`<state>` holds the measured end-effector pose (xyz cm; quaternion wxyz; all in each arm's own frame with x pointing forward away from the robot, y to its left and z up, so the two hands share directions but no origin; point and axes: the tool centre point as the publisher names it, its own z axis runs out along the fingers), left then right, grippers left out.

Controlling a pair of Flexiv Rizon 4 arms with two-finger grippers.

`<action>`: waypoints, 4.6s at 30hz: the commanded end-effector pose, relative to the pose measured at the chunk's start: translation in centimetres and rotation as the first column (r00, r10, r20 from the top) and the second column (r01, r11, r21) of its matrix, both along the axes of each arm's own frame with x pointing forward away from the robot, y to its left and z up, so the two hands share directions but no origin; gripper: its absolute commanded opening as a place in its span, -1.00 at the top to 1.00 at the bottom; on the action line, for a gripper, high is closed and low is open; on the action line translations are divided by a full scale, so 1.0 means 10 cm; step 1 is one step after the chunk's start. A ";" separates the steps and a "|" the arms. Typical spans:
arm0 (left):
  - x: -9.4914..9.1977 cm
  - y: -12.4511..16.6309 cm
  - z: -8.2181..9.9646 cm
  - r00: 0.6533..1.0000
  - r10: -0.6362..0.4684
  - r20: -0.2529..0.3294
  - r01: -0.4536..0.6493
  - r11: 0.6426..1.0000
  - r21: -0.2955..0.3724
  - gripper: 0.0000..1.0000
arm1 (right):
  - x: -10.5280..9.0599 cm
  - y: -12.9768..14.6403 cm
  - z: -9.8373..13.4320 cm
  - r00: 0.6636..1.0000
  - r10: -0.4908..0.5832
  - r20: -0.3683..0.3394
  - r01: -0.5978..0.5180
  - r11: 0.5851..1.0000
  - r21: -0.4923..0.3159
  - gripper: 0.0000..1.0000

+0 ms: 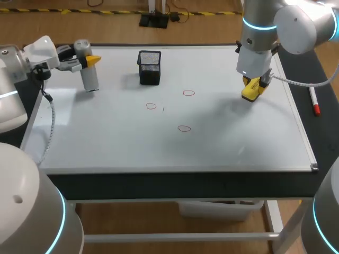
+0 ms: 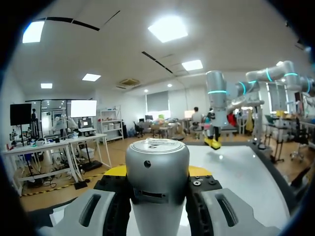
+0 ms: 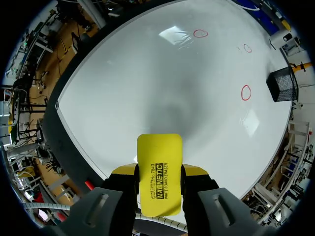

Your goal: Pick up the inspection probe, press it on each red-marked spot on the whiteboard one by one, put down the probe, pick up the eraser, and wipe off all the red marks.

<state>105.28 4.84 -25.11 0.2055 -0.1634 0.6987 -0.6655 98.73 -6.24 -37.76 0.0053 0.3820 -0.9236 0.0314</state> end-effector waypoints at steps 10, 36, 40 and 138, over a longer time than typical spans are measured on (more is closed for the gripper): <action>-0.02 -0.01 0.02 1.000 0.007 0.003 -0.007 1.000 0.001 1.00 | 0.01 0.54 -0.04 0.991 0.130 -0.015 -0.130 0.991 0.027 1.00; -0.02 -0.01 0.02 1.000 0.007 0.003 -0.007 1.000 0.001 1.00 | 0.02 2.37 -0.04 0.826 0.563 -0.032 -0.558 0.824 0.097 1.00; -0.02 -0.01 0.02 1.000 0.007 0.003 -0.007 1.000 0.001 1.00 | 0.03 2.62 -0.04 0.796 0.605 -0.031 -0.599 0.794 0.106 1.00; -0.02 -0.01 0.02 1.000 0.007 0.003 -0.007 1.000 0.001 1.00 | 0.04 2.48 -0.05 0.803 0.594 -0.048 -0.585 0.801 0.126 1.00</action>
